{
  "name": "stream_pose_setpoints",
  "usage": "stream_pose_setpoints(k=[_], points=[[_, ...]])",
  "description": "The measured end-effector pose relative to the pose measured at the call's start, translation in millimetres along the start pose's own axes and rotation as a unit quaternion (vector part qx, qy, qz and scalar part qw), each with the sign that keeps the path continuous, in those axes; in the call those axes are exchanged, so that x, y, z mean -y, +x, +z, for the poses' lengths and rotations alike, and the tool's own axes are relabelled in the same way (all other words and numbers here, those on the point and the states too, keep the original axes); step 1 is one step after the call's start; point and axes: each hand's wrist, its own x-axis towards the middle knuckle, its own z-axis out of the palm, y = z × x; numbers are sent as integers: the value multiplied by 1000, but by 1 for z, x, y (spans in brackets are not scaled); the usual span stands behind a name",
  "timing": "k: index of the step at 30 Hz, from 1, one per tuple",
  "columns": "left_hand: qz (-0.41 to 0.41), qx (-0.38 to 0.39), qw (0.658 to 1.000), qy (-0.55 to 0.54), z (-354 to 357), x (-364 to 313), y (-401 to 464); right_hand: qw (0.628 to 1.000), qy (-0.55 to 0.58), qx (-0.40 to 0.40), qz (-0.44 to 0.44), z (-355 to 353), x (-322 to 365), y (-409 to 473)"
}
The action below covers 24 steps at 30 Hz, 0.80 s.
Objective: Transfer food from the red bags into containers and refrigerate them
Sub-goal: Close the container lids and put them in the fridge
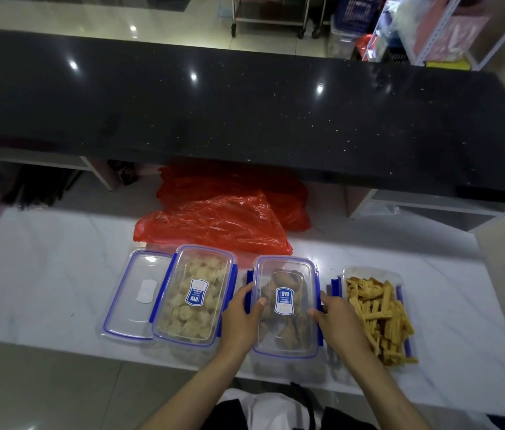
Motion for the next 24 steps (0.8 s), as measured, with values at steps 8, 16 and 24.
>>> stream_pose_setpoints(k=[8, 16, 24], points=[[6, -60, 996, -61, 13, -10, -14, 1000, 5, -27, 13, -3, -4, -8], [32, -24, 999, -30, 21, -14, -16, 1000, -14, -16, 11, -13, -10, -17], [46, 0, 999, 0, 15, -20, -16, 997, -75, 19, 25, -17, 1, -15]])
